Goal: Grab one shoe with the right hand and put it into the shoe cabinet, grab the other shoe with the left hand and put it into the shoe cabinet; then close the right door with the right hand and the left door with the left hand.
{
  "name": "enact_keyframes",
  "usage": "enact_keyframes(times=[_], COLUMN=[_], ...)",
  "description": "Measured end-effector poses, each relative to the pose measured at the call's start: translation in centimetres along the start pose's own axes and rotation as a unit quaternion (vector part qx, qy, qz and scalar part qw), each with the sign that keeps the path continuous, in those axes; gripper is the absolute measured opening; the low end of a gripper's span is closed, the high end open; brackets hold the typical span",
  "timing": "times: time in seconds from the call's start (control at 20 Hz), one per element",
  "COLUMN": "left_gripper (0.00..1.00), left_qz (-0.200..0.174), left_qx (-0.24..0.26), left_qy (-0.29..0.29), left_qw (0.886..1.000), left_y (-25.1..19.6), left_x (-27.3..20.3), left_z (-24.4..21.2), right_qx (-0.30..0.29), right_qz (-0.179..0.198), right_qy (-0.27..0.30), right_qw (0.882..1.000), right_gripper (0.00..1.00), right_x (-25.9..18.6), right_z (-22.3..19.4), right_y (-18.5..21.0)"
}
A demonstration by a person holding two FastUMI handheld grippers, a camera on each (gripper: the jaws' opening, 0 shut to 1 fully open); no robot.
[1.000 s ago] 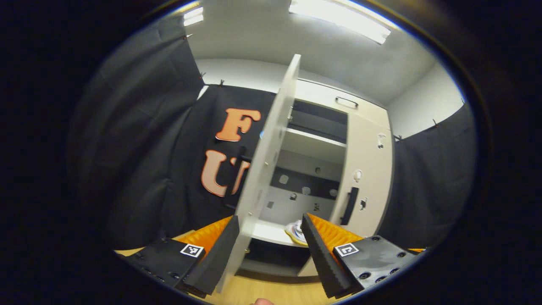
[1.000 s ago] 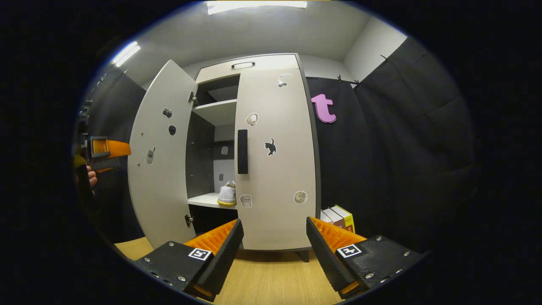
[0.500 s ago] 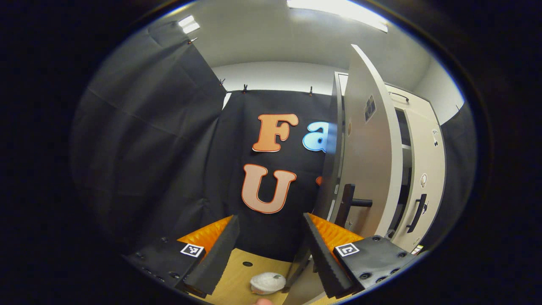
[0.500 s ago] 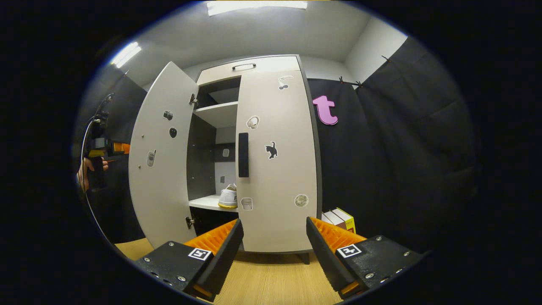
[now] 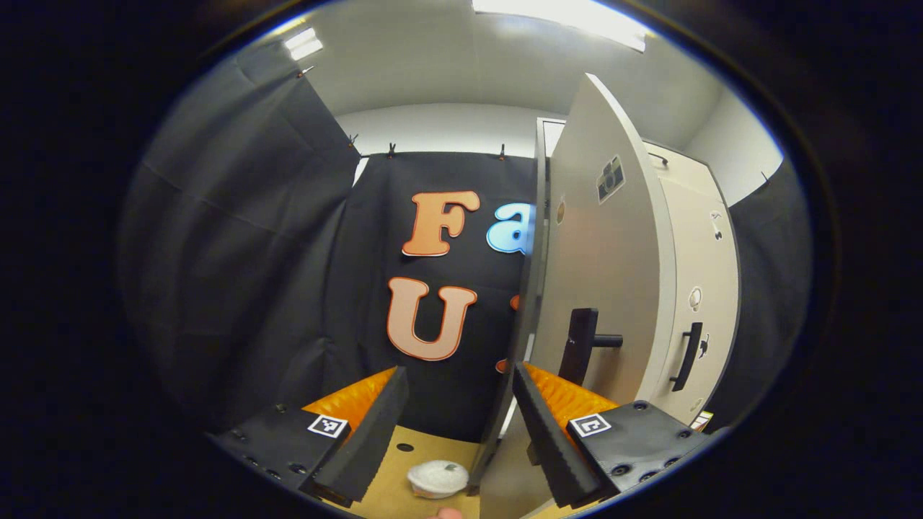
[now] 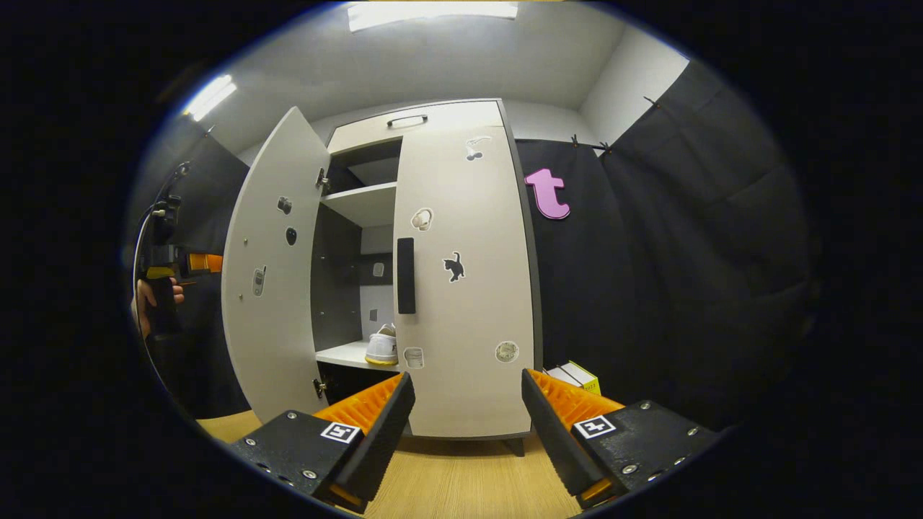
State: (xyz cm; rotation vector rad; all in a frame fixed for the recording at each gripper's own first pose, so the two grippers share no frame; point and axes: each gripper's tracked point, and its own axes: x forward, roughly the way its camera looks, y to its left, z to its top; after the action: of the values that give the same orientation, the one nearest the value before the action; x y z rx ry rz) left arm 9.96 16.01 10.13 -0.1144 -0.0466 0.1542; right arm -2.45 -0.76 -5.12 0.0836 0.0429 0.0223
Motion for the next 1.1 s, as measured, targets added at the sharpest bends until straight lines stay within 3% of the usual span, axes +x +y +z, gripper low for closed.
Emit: enact_keyframes(times=[0.25, 0.3, 0.45, 0.55, 0.65, 0.9, 1.0, 1.05, 1.1], left_gripper=[0.99, 0.93, 0.93, 0.99, 0.93, 0.99, 0.94, 0.99, 0.94], left_qz=[-0.051, -0.059, -0.071, -0.089, -0.113, -0.155, -0.177, -0.181, -0.184], left_qx=[-0.012, -0.014, -0.016, -0.023, -0.028, -0.010, -0.013, -0.013, -0.012], left_qy=[-0.001, -0.001, 0.007, 0.008, 0.017, 0.004, 0.004, 0.010, 0.016], left_qw=[0.999, 0.998, 0.997, 0.996, 0.993, 0.988, 0.984, 0.983, 0.983], left_y=[-4.5, -5.2, -6.9, -8.4, -10.5, -15.0, -17.0, -17.7, -18.4], left_x=[0.3, 0.5, 1.3, 1.8, 2.5, 2.5, 2.4, 2.4, 2.3], left_z=[-0.6, -0.9, -1.6, -1.6, -2.2, -1.8, -2.3, -2.8, -3.4], right_qx=[-0.003, -0.002, -0.005, -0.008, -0.008, -0.013, -0.011, -0.009, -0.009], right_qz=[-0.009, -0.010, -0.013, -0.017, -0.018, -0.033, -0.040, -0.042, -0.044], right_qy=[0.001, 0.001, 0.000, 0.000, 0.001, -0.001, 0.001, 0.002, 0.002], right_qw=[1.000, 1.000, 1.000, 1.000, 1.000, 0.999, 0.999, 0.999, 0.999], right_gripper=[0.92, 0.92, 0.92, 0.92, 0.92, 0.92, 0.92, 0.92, 0.92], right_x=[-0.3, -0.3, -0.5, -0.7, -0.8, -2.4, -2.7, -2.9, -2.9], right_z=[0.2, 0.2, 0.4, 0.4, 0.6, 0.6, 0.4, 0.4, 0.5], right_y=[-0.7, -0.7, -0.8, -1.0, -1.2, -2.5, -3.1, -3.3, -3.4])
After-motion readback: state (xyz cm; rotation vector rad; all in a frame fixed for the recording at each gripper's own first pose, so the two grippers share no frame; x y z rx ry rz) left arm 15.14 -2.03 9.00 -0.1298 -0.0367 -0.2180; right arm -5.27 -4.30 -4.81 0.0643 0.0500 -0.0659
